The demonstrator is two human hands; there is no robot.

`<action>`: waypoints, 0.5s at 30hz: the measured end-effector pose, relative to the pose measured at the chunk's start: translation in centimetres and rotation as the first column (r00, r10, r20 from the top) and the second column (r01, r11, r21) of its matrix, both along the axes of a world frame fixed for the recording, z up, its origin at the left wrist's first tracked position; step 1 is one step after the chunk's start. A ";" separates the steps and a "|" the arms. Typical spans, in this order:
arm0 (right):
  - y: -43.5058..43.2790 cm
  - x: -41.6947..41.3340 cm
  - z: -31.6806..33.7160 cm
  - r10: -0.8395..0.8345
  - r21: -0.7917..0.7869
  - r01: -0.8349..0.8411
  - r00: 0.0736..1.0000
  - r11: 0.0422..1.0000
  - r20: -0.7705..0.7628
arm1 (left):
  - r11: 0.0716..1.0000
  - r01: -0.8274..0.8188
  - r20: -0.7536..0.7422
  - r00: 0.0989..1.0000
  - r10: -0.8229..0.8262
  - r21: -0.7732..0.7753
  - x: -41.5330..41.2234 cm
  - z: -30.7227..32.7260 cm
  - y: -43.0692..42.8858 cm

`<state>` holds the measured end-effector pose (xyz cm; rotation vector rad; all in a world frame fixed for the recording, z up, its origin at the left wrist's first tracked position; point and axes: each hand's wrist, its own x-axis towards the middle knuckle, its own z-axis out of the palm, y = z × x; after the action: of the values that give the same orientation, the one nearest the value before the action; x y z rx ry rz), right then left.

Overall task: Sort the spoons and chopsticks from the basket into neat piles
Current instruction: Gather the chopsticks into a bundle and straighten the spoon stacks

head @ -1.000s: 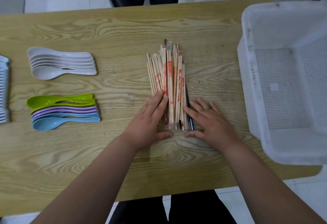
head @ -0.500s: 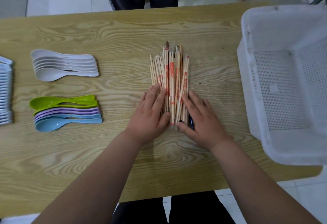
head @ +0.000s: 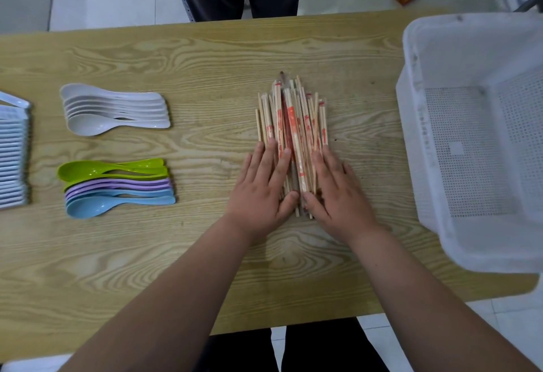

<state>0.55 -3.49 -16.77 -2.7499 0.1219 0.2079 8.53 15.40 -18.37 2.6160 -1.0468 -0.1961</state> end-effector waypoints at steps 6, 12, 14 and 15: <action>0.2 0.1 -0.2 0.028 -0.066 -0.030 0.999 0.997 -0.030 | 1.000 -0.002 -0.017 1.000 0.002 0.018 0.0 -0.1 -0.2; 0.4 -0.8 1.0 0.022 -0.031 -0.024 0.997 0.999 -0.072 | 0.998 -0.050 -0.086 0.995 0.052 0.025 -0.3 0.5 0.8; 0.6 -1.1 1.6 0.015 -0.036 -0.019 0.994 0.999 -0.105 | 0.999 -0.036 -0.111 0.993 0.040 0.037 -0.8 0.8 1.2; 0.8 -1.3 1.9 0.013 -0.037 -0.018 0.992 0.999 -0.124 | 0.999 -0.026 -0.124 0.992 0.031 0.039 -0.9 0.9 1.4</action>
<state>-0.73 -2.71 -14.84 -2.7757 0.1389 0.3842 7.62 16.77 -17.45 2.6122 -0.9716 -0.3704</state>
